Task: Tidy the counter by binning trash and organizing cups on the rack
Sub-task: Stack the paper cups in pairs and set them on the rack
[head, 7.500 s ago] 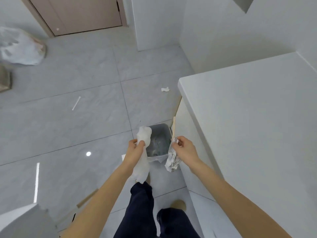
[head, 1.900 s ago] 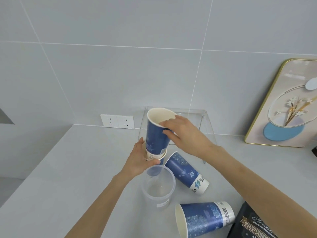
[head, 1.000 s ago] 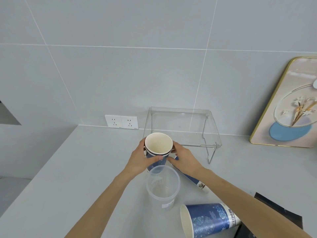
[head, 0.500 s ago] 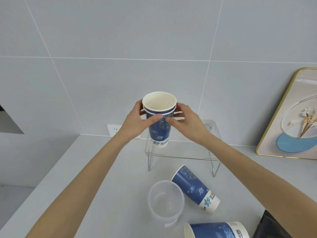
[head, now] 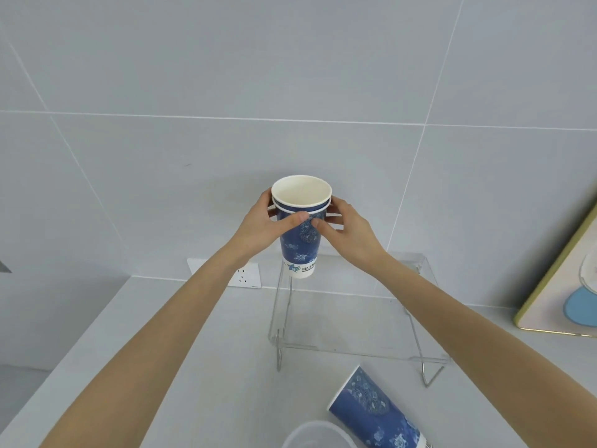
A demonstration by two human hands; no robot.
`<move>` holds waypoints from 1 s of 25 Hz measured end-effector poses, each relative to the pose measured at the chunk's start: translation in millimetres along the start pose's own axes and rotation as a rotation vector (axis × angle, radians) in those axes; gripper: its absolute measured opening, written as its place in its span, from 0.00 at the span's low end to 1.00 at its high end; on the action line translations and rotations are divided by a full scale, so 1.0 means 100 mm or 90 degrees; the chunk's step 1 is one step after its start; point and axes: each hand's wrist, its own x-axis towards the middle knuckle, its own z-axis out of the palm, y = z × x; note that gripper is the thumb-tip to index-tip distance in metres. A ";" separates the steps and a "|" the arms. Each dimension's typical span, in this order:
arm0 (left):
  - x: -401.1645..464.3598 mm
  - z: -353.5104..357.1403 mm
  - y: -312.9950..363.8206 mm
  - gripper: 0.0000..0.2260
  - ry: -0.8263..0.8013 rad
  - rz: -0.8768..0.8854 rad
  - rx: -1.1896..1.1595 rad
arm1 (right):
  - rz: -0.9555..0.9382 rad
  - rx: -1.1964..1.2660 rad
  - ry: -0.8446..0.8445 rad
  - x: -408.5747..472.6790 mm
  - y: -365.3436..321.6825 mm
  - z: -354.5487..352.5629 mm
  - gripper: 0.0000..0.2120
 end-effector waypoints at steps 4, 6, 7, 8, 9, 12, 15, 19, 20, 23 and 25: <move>0.13 0.06 -0.23 0.29 0.005 -0.013 0.003 | 0.020 -0.006 -0.017 0.13 0.19 0.13 0.22; 0.14 0.09 -0.31 0.30 -0.008 -0.023 -0.016 | 0.020 -0.025 -0.023 0.14 0.25 0.18 0.23; 0.13 0.10 -0.33 0.30 -0.016 -0.027 -0.022 | 0.017 -0.033 -0.025 0.15 0.27 0.19 0.23; 0.14 0.10 -0.34 0.30 -0.024 -0.030 -0.020 | 0.017 -0.038 -0.027 0.15 0.28 0.20 0.23; 0.14 0.10 -0.34 0.31 -0.029 -0.030 -0.011 | 0.020 -0.042 -0.032 0.16 0.28 0.20 0.24; 0.12 0.07 -0.30 0.32 -0.034 -0.036 0.028 | 0.045 -0.070 -0.071 0.13 0.26 0.17 0.27; 0.02 -0.02 -0.29 0.37 -0.046 -0.085 0.103 | 0.064 -0.135 -0.104 0.00 0.23 0.11 0.30; -0.29 -0.07 -0.19 0.38 -0.068 -0.099 0.206 | 0.023 -0.210 -0.128 -0.30 0.11 -0.08 0.28; -0.39 -0.07 -0.15 0.37 -0.073 -0.088 0.234 | 0.014 -0.222 -0.136 -0.38 0.07 -0.13 0.27; -0.73 -0.01 0.01 0.33 -0.091 -0.049 0.289 | -0.020 -0.265 -0.154 -0.68 -0.01 -0.29 0.26; -0.95 0.06 0.09 0.29 -0.106 -0.016 0.325 | -0.039 -0.287 -0.163 -0.88 -0.03 -0.39 0.25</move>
